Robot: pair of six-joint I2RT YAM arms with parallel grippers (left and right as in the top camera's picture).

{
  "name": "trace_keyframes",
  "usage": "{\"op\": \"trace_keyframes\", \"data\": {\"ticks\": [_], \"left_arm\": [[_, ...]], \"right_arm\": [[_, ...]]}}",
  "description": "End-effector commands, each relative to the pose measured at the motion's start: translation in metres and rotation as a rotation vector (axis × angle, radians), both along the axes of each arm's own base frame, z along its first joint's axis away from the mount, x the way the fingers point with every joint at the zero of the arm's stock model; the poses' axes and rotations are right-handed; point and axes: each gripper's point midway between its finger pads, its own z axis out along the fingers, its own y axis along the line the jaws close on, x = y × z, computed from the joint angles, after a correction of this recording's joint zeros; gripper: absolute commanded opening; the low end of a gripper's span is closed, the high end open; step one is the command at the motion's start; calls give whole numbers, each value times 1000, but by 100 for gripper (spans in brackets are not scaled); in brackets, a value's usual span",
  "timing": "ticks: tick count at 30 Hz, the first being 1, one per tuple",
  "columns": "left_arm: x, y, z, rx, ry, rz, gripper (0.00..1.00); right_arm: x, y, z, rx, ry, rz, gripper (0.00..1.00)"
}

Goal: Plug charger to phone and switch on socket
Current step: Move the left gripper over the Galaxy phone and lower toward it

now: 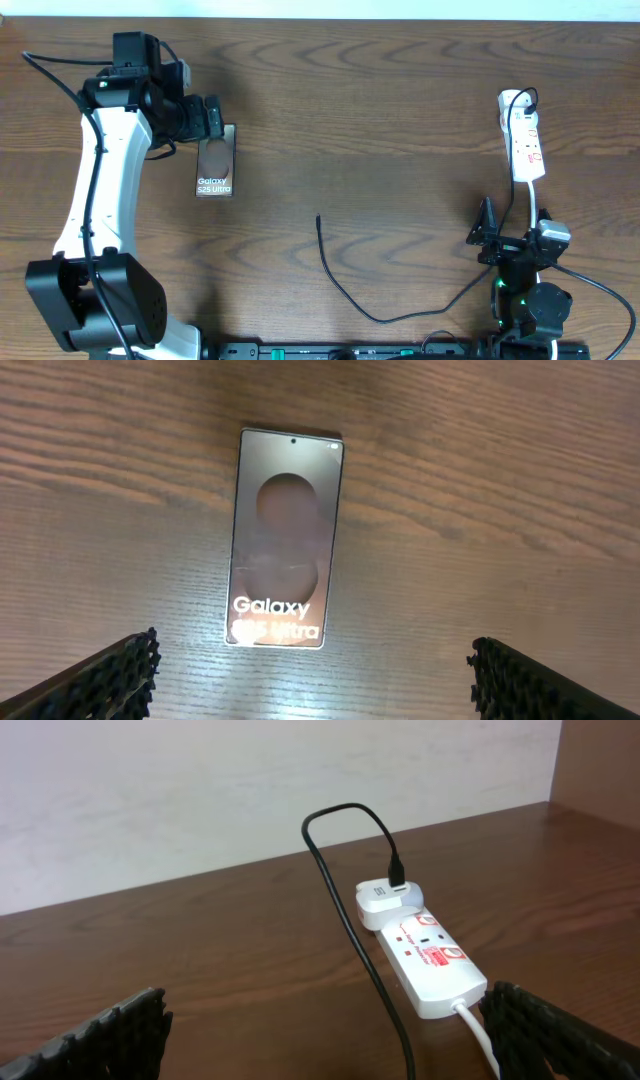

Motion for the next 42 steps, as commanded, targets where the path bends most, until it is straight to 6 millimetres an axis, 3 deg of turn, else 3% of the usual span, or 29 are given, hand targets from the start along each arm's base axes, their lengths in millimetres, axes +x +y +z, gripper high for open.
{"op": "trace_keyframes", "data": {"ticks": [1, 6, 13, 26, 36, 42], "left_arm": [[2, -3, 1, 13, -9, -58, 98], [10, 11, -4, 79, 25, -7, 98], [33, 16, -3, 87, 73, 13, 98], [37, 14, -70, 79, 248, 1, 98], [34, 0, -92, 91, 261, -51, 98], [26, 5, -110, 121, 287, -44, 98]], "right_arm": [[0, 0, 0, -12, 1, -2, 99], [0, 0, 0, -12, 1, -2, 99], [0, 0, 0, -12, 1, -2, 99], [0, 0, 0, -12, 1, -2, 99], [0, 0, 0, -12, 1, -2, 99], [0, 0, 0, -12, 1, -2, 99]]}}
